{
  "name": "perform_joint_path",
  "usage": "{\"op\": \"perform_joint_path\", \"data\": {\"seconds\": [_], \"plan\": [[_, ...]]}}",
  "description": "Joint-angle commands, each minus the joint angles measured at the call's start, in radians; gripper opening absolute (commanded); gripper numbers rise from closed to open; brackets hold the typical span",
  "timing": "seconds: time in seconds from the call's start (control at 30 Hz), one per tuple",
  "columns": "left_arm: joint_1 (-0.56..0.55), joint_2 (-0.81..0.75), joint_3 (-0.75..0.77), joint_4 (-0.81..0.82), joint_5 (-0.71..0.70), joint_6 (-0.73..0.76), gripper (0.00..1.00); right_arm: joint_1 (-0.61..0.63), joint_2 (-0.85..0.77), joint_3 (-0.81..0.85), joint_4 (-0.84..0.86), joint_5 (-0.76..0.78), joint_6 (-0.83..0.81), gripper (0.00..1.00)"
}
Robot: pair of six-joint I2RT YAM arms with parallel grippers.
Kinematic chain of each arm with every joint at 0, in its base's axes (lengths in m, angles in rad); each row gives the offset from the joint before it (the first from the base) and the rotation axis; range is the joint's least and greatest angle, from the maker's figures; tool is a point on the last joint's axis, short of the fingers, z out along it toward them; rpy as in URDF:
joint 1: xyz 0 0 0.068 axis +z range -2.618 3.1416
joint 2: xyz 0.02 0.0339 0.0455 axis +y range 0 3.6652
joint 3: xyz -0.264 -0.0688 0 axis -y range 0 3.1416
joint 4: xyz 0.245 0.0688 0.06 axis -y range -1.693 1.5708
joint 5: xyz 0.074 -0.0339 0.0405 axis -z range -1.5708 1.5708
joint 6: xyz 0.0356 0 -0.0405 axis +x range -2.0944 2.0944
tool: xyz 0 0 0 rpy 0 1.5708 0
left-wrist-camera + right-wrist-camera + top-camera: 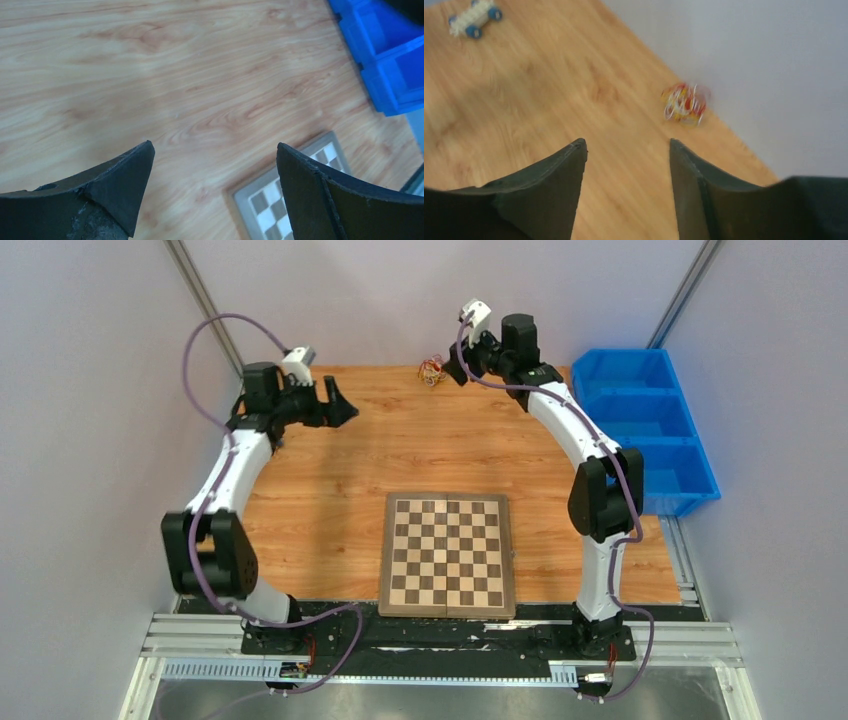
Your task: Untangle the cables
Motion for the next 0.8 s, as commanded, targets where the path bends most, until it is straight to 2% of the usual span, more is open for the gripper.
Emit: {"op": "perform_joint_path", "data": {"seconds": [0.0,0.1,0.2,0.33,0.43,0.53,0.6,0.77], "plan": [[-0.107,0.264,0.169,0.21,-0.021,-0.278,1.0,-0.047,-0.106,-0.113,-0.158,-0.043,0.153,0.69],[-0.157,0.508,0.333,0.338,-0.044,-0.472,1.0,-0.074,-0.188,-0.182,-0.188,-0.023,0.149,0.86],[-0.207,0.691,0.47,0.434,-0.086,-0.614,1.0,-0.109,-0.239,-0.222,-0.218,-0.005,0.148,0.95],[-0.26,0.909,0.705,0.541,-0.186,-0.745,1.0,-0.156,-0.269,-0.234,-0.272,-0.003,0.143,0.99],[-0.287,1.053,0.841,0.559,-0.241,-0.817,1.0,-0.175,-0.283,-0.243,-0.287,0.019,0.123,1.0],[-0.308,1.177,0.994,0.536,-0.316,-0.826,1.0,-0.182,-0.293,-0.251,-0.287,0.055,0.113,1.0],[-0.315,1.233,1.065,0.527,-0.35,-0.832,1.0,-0.186,-0.294,-0.25,-0.288,0.062,0.123,1.0],[-0.326,1.298,1.12,0.521,-0.528,-0.93,1.0,-0.19,-0.286,-0.23,-0.291,0.067,0.134,1.0]]}}
